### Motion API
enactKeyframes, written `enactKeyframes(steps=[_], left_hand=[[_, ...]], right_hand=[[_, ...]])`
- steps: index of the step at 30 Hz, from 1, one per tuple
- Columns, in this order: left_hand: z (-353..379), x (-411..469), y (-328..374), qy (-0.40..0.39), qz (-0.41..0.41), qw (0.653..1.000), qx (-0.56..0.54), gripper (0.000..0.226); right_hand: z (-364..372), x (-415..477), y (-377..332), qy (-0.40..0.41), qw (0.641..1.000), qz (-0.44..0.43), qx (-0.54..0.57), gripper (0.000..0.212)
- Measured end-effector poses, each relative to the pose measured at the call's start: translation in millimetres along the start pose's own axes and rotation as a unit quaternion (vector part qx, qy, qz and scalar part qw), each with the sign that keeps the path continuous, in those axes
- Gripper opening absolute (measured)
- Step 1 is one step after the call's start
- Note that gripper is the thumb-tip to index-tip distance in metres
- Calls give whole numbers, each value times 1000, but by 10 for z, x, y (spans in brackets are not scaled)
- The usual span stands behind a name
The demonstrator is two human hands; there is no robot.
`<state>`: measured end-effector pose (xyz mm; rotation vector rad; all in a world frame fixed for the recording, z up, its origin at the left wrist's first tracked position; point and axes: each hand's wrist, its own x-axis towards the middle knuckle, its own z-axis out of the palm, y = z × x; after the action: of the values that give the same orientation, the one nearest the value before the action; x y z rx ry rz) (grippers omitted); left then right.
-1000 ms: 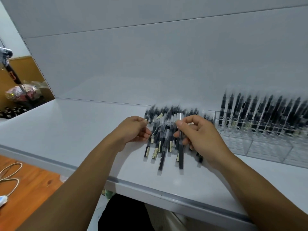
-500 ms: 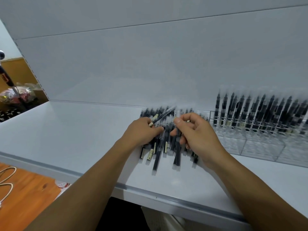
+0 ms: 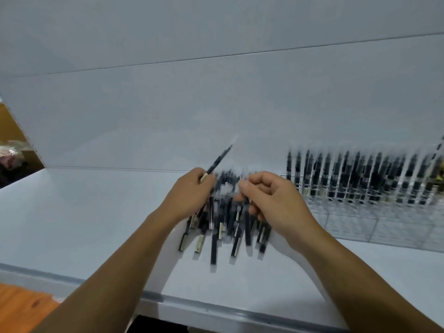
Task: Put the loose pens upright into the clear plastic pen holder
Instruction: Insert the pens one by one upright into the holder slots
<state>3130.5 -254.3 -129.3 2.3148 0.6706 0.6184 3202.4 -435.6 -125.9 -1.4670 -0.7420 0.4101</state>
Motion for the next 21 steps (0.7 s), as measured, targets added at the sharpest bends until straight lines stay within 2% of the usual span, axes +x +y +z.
enactKeyframes(steps=[5,9,15,21], left_hand=[[191,57,417,-54,47,985,-160,28],[588,12,818,-123,81,941,-305,26],[1191,-66,1346,-199,97,889,-401,21],[1465,-23,1756,-265,93,844,-457,21]], right_hand=[[-579,-30,-239,60,995,-74,-25,12],[-1207,-107,-311,140,982,-118,-54,8],[-1971,-176,-306,271,945,-154,-98,5],[-2364,-122,-228,328,917,-163,-155,14]])
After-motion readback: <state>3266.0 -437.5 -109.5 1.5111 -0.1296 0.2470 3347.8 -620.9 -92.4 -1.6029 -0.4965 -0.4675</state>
